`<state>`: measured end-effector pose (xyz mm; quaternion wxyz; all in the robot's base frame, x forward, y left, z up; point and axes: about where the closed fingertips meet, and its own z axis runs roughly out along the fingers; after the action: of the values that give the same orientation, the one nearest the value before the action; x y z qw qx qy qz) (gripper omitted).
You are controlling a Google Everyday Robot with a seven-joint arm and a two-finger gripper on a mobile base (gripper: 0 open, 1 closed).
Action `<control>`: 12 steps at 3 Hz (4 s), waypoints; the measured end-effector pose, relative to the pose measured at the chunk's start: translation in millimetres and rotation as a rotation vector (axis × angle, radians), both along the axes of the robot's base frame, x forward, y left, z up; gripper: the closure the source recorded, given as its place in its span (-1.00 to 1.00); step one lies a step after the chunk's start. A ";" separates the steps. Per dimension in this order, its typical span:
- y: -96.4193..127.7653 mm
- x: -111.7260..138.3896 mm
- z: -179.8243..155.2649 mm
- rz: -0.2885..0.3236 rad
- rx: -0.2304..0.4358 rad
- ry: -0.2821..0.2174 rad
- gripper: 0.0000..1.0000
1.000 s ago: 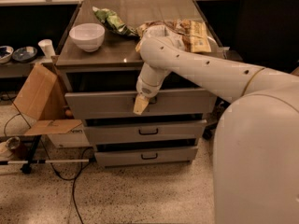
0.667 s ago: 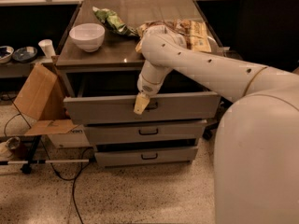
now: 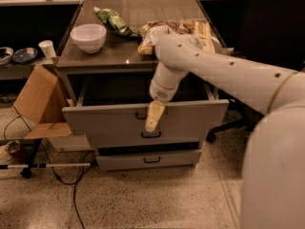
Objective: Open top drawer
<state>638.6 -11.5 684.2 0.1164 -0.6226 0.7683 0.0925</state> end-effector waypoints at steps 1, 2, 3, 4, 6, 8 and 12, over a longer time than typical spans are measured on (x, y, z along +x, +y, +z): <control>-25.9 -37.5 -2.2 0.063 -0.011 0.045 -1.00; -41.1 -69.0 -10.8 0.106 -0.018 0.094 -1.00; -54.1 -88.5 -15.2 0.126 -0.033 0.136 -0.70; -67.6 -100.1 -12.5 0.123 -0.053 0.159 -0.23; -87.3 -111.0 -0.1 0.102 -0.079 0.168 -0.03; -120.4 -137.5 -2.0 0.076 -0.105 0.210 -1.00; -145.6 -193.0 -30.5 0.054 -0.057 0.293 0.14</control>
Offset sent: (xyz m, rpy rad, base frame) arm -0.1058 -0.0612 -0.0173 -0.0245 0.1481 0.1528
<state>445.6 -157.1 653.6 -0.0172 -0.6260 0.7623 0.1635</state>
